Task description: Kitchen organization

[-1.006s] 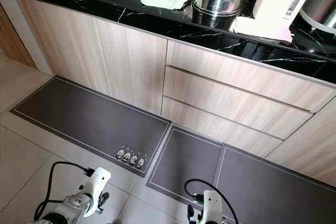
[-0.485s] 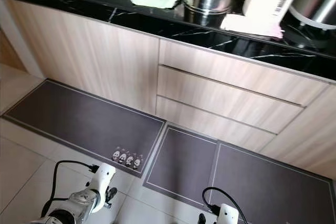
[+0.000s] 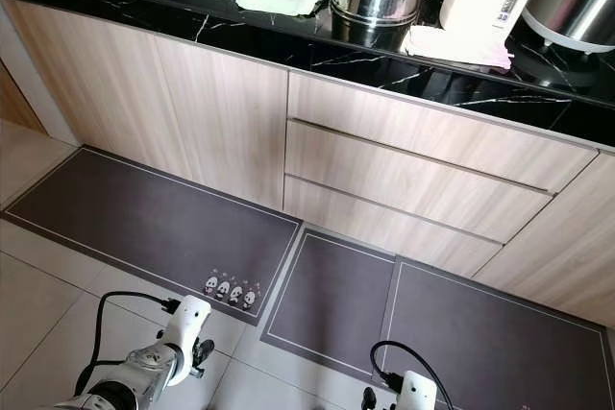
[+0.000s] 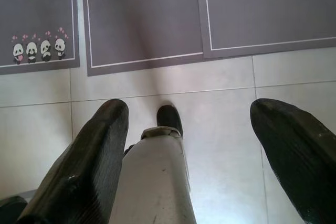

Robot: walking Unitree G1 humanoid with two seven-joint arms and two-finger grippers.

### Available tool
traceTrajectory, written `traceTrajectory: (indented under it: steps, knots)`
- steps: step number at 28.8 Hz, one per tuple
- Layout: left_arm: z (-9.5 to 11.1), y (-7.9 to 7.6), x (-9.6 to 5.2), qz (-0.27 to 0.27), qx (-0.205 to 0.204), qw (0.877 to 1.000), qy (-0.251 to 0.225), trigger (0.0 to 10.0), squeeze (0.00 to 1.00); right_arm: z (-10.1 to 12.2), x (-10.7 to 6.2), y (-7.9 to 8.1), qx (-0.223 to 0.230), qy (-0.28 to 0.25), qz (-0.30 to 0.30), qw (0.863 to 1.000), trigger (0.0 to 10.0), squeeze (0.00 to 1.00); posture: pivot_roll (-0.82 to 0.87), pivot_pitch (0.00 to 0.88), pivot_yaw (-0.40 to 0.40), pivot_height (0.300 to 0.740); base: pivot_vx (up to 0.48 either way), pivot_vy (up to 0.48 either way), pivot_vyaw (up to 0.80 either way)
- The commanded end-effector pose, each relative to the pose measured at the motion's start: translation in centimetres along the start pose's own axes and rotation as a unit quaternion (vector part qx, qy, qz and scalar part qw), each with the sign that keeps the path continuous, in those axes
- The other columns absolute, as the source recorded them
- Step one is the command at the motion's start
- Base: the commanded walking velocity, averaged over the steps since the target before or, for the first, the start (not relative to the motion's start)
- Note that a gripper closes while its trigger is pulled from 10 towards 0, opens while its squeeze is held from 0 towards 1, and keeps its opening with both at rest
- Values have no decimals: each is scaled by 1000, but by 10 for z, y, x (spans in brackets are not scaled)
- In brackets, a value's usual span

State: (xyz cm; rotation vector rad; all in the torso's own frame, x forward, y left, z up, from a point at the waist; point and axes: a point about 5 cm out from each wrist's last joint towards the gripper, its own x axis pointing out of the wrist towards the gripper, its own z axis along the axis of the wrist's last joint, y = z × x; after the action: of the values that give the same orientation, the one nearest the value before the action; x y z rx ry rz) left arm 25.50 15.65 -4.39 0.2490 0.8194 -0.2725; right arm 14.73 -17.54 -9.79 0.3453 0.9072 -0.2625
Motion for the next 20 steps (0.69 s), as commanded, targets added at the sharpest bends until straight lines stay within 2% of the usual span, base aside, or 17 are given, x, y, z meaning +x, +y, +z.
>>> traceTrajectory:
  steps: [1,7,10,12,15,20]
  knots:
    - [-5,1,-1,6,-16,1000,4,10000,0,-1,0,-2,-6,-1,1,1000,10000,0,159,103,-141,740,0,0,0]
    - [-4,7,-1,18,-26,1000,0,10000,0,0,0,0,-28,5,13,999,10000,0,176,106,-156,740,0,0,0]
    - [-10,13,-4,27,-34,999,5,10000,0,1,0,4,-48,2,25,999,10000,0,208,115,-164,740,0,0,0]
    - [-10,15,-4,30,-41,999,2,10000,0,1,0,5,-45,-2,25,999,10000,0,204,118,-157,740,0,0,0]
    - [-10,15,-4,27,-23,999,6,10000,0,1,0,6,-43,-5,26,999,10000,0,198,122,-144,740,0,0,0]
    - [-9,14,-4,23,-20,1000,6,10000,0,1,0,6,-39,-5,26,999,10000,0,189,126,-129,740,0,0,0]
